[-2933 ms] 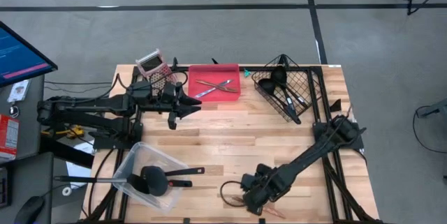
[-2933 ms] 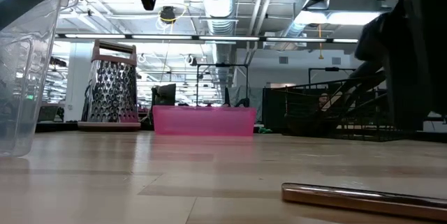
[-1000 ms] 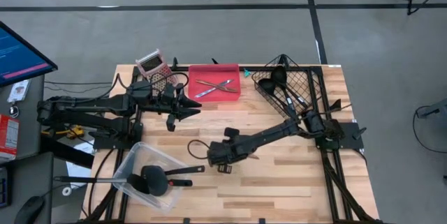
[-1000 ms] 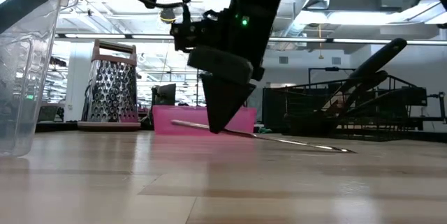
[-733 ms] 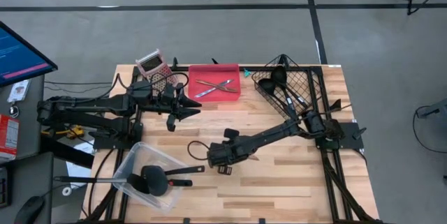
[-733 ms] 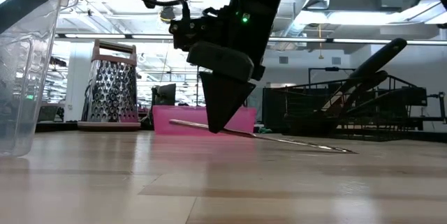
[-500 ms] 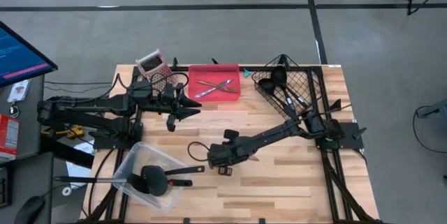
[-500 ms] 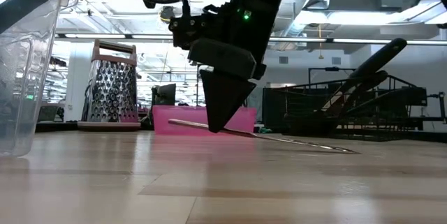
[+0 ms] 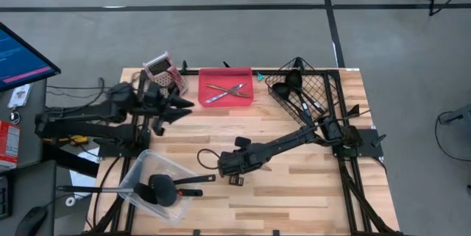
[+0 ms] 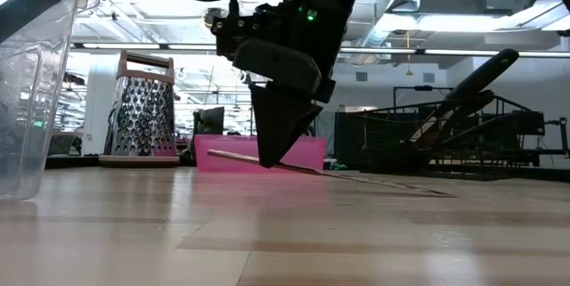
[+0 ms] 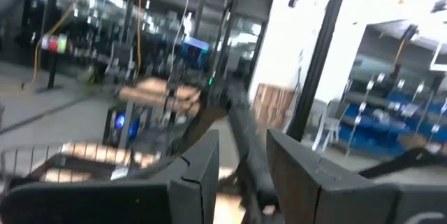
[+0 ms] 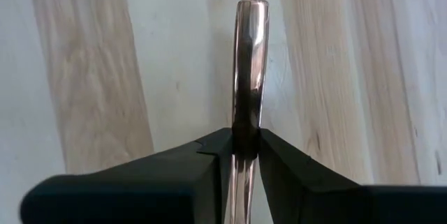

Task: Pick & Place Kitchen Items
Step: Put the gold table knife into the pink bin

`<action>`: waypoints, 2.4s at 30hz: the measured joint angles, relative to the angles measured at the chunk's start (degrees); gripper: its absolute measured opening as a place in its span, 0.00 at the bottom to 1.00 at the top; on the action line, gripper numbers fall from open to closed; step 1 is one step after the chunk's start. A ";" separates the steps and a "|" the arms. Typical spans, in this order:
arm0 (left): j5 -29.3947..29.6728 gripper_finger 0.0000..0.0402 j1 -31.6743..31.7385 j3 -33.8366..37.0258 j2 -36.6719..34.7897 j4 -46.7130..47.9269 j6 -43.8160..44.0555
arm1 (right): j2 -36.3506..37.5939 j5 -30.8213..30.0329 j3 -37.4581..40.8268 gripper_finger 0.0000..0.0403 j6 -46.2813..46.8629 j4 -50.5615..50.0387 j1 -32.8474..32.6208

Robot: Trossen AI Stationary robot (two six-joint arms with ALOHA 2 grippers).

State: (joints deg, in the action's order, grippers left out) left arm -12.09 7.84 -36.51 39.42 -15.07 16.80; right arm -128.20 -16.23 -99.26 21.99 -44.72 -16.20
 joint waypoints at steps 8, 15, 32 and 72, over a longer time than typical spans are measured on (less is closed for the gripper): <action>1.45 0.25 0.00 0.00 -8.39 0.02 1.63 | 0.02 1.53 -0.04 0.16 -0.75 2.16 1.48; 1.67 0.25 0.00 0.00 -10.47 0.36 1.68 | 0.02 4.28 -0.57 0.16 -2.22 1.86 3.19; 1.72 0.25 0.00 0.00 -10.58 2.71 1.68 | 0.09 9.22 -9.28 0.16 -10.94 -1.19 7.41; 1.75 0.25 0.00 0.02 -14.76 7.26 3.17 | -2.50 21.91 -31.91 0.16 -29.99 6.51 39.42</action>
State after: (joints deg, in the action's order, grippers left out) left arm -10.35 7.84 -36.49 24.67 -7.81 19.97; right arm -130.70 5.69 -131.17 -8.01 -38.21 23.22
